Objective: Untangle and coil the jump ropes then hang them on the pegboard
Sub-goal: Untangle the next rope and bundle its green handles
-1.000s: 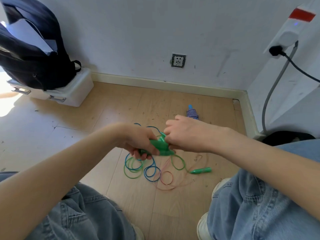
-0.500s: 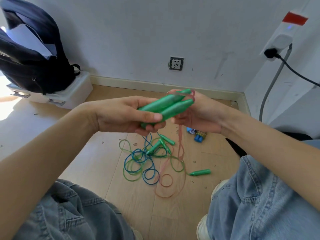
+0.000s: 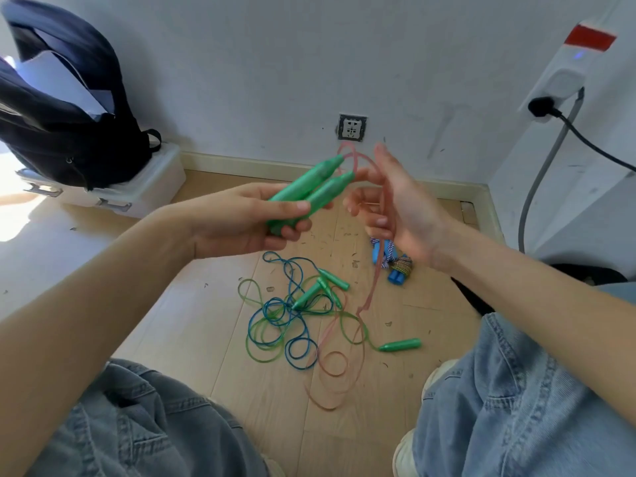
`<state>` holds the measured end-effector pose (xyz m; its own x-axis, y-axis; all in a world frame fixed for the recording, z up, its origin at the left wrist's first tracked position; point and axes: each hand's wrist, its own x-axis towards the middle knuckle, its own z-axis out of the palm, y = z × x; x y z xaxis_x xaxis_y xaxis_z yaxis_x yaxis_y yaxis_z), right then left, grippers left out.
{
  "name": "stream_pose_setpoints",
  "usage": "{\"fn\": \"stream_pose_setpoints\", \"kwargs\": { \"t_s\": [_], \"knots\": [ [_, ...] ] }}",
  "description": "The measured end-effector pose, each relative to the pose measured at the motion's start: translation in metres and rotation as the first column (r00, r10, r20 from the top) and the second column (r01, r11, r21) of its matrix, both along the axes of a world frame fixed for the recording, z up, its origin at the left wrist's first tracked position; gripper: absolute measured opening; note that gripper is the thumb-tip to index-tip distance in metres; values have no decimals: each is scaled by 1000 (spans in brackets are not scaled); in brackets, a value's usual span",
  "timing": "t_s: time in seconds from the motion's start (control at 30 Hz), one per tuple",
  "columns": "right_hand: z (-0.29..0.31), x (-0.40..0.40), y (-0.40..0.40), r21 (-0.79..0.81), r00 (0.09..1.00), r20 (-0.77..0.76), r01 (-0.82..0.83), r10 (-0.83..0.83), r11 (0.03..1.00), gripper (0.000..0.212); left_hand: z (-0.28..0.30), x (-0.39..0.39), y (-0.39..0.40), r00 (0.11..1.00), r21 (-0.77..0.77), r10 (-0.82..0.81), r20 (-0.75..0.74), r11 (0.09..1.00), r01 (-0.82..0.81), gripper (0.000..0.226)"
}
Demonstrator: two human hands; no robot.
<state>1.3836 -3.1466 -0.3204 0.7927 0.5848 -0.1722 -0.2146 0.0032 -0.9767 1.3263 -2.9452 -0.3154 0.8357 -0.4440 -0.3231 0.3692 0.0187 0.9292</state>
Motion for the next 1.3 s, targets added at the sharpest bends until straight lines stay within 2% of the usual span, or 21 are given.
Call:
{"fn": "stream_pose_setpoints", "kwargs": {
  "t_s": [0.1,0.17,0.23,0.3,0.37,0.43,0.53,0.57,0.67,0.7,0.73,0.77,0.8,0.83,0.87,0.93,1.0,1.1,1.17,1.23,1.3],
  "knots": [
    [4,5,-9,-132,980,88,-166,178,977,58,3,-8,10,956,104,-273,-110,953,284,28],
    [4,6,-14,-250,951,102,-261,293,933,62,4,-10,10,915,257,-359,-187,881,398,27],
    [3,3,-16,-441,888,169,-320,428,839,60,2,-11,8,900,452,-352,-257,779,434,18],
    [-2,-2,-13,-616,790,197,-360,580,700,55,0,-13,8,908,567,-304,-288,710,418,7],
    [-10,-8,-10,-700,717,185,-384,672,602,45,-2,-12,8,918,581,-278,-284,711,395,5],
    [-17,-8,-8,-752,675,218,-343,704,562,30,-1,-11,10,926,544,-262,-273,751,374,7],
    [-18,-5,-6,-762,658,287,-283,696,582,8,0,-9,13,940,479,-226,-255,815,326,20],
    [-17,-6,-6,-737,673,299,-288,677,612,7,0,-9,14,948,460,-204,-243,837,298,24],
    [-13,-5,-5,-613,782,375,-194,497,766,25,0,-5,18,981,411,-69,-179,901,139,29],
    [-14,-4,-5,-646,765,441,-93,470,757,28,0,-3,19,987,408,-9,-160,910,74,26],
    [-16,-4,-5,-733,680,519,43,517,679,29,-2,-1,18,987,415,51,-149,910,16,21],
    [-19,-5,-4,-811,542,560,204,627,548,28,-4,0,15,984,429,98,-150,903,-25,16],
    [-23,-9,-2,-833,395,547,339,738,437,23,-8,0,10,979,453,125,-160,891,-39,13],
    [-28,-14,1,-834,271,501,405,822,375,17,-14,0,3,976,490,125,-177,872,-23,10],
    [-31,-21,4,-846,171,439,410,882,341,10,-20,-1,-6,974,532,104,-200,846,19,8],
    [-32,-33,10,-887,21,307,367,951,279,12,-34,-5,-26,967,602,14,-253,785,146,4],
    [-31,-39,13,-927,-32,226,300,974,225,14,-47,-10,-40,945,619,-96,-313,734,280,6],
    [-27,-41,12,-981,46,178,86,983,174,16,-53,-18,-47,872,559,-257,-416,683,469,6],
    [-22,-40,9,-969,180,153,-166,972,183,14,-50,-22,-46,794,489,-406,-452,632,602,6],
    [-14,-35,4,-839,388,102,-461,916,288,14,-41,-25,-44,725,430,-534,-435,584,688,9],
    [-4,-29,-2,-638,541,25,-639,840,430,22,-29,-25,-39,691,387,-618,-375,573,722,10]
  ]
}}
